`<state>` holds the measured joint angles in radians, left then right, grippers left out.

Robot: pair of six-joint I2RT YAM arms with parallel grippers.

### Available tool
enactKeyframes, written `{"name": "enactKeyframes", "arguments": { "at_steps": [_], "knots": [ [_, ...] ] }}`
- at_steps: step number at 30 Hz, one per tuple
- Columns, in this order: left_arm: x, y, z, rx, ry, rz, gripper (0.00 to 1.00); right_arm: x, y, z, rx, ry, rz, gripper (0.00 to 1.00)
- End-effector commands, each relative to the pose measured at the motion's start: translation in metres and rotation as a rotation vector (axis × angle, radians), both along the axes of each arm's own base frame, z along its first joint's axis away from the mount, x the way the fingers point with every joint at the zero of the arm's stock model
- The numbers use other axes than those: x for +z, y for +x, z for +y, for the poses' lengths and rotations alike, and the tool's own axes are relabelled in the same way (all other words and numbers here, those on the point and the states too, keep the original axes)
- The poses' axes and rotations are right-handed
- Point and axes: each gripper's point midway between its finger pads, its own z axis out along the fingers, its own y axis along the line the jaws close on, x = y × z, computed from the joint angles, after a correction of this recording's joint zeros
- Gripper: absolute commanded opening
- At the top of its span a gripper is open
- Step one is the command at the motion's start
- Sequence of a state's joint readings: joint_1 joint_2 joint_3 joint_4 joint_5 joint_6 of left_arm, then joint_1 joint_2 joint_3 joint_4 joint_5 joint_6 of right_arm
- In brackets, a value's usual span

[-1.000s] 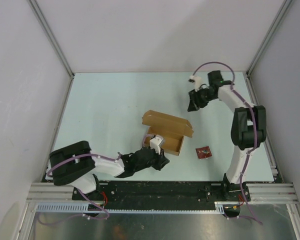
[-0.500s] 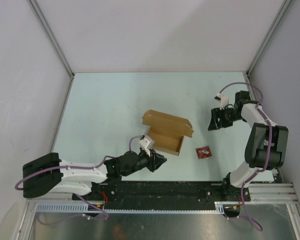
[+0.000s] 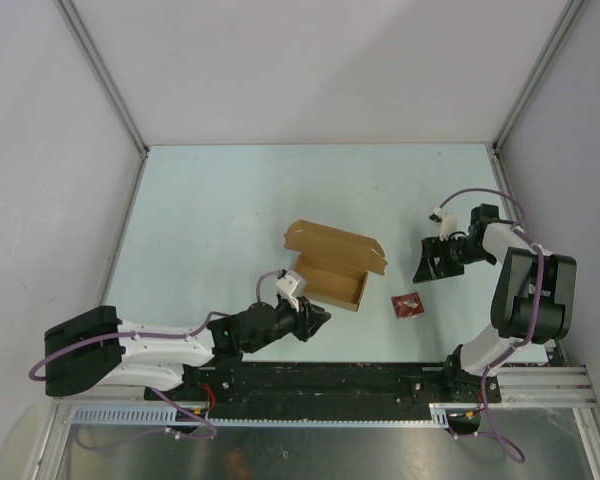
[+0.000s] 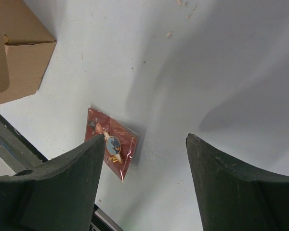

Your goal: Fold the paper box

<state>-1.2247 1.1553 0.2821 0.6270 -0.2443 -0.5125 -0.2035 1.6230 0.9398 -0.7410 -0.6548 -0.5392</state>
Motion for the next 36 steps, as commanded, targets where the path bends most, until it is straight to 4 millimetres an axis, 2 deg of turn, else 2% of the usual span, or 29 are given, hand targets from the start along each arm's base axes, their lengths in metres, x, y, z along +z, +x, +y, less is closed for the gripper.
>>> {"name": "enactKeyframes", "arguments": {
  "at_steps": [1, 6, 14, 25, 34, 36],
  "knots": [
    [0.004, 0.003, 0.002, 0.018, -0.007, -0.023, 0.32, 0.004, -0.002, 0.007, 0.014, 0.045, -0.023, 0.71],
    [0.003, 0.004, 0.001, 0.022, 0.001, -0.021, 0.32, -0.001, -0.016, 0.008, 0.050, 0.056, 0.013, 0.62],
    [0.001, 0.007, -0.005, 0.024, 0.010, -0.017, 0.32, -0.004, -0.035, 0.012, 0.159, 0.065, 0.028, 0.60],
    [-0.002, 0.008, -0.009, 0.025, 0.021, -0.007, 0.31, -0.014, -0.042, 0.023, 0.233, 0.028, 0.065, 0.60],
    [-0.002, 0.009, -0.003, 0.039, 0.019, -0.016, 0.31, -0.028, -0.049, 0.022, 0.235, 0.003, 0.137, 0.55],
    [-0.002, 0.009, -0.002, 0.040, 0.020, -0.018, 0.31, -0.028, -0.049, 0.023, 0.237, 0.002, 0.141, 0.51]
  ]
}}
